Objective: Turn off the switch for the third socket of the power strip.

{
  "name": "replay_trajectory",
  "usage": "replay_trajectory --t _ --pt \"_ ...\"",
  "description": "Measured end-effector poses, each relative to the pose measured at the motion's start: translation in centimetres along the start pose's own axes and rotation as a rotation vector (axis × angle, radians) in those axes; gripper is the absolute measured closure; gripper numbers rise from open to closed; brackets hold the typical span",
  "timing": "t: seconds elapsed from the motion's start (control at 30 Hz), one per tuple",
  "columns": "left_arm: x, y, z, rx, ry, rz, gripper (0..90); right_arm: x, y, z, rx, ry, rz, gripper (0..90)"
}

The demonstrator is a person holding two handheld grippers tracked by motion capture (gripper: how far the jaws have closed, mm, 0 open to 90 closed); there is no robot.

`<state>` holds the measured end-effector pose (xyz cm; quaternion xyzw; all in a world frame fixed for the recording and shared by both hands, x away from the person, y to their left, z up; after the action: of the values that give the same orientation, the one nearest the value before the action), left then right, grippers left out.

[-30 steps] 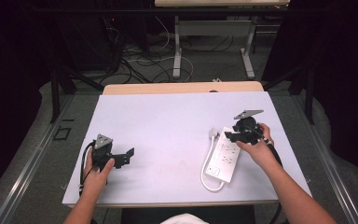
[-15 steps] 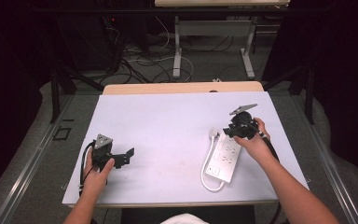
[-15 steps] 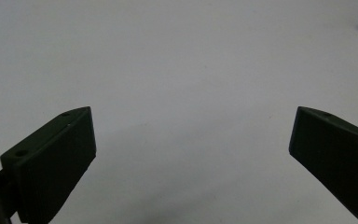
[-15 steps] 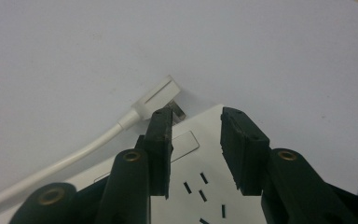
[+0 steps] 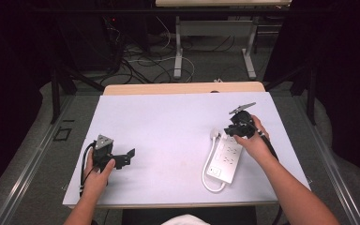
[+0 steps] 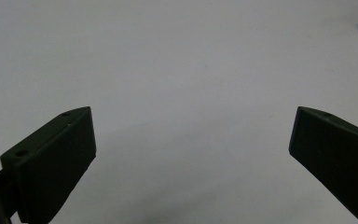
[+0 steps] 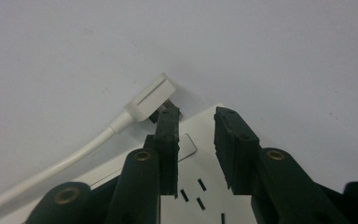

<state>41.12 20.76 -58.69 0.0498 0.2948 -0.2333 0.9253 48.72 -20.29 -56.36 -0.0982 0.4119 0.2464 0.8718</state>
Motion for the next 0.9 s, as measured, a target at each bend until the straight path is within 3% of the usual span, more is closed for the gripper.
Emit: replay_trajectory --t 0.33,0.53,0.9 --pt "0.0 0.0 0.0 0.001 0.0 0.001 0.5 0.8 -0.2 0.0 0.005 0.026 -0.004 76.1" --pt "0.0 0.0 0.0 0.0 0.0 0.001 0.5 1.3 -0.2 0.2 0.034 0.025 -0.008 79.1" --pt "0.0 0.0 0.0 0.001 0.0 0.001 0.5 1.7 -0.1 0.0 0.064 0.052 0.027 83.5"
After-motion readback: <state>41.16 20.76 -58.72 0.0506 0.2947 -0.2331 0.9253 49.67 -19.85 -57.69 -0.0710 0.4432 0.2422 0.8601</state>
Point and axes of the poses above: each handheld gripper's, and its own axes: x roughly forward along the jaws, z roughly out of its top, y roughly to its left, the point moved 8 cm from there along x, roughly forward along the jaws, and after that the axes turned 4 degrees about x, right-handed, at the moved point
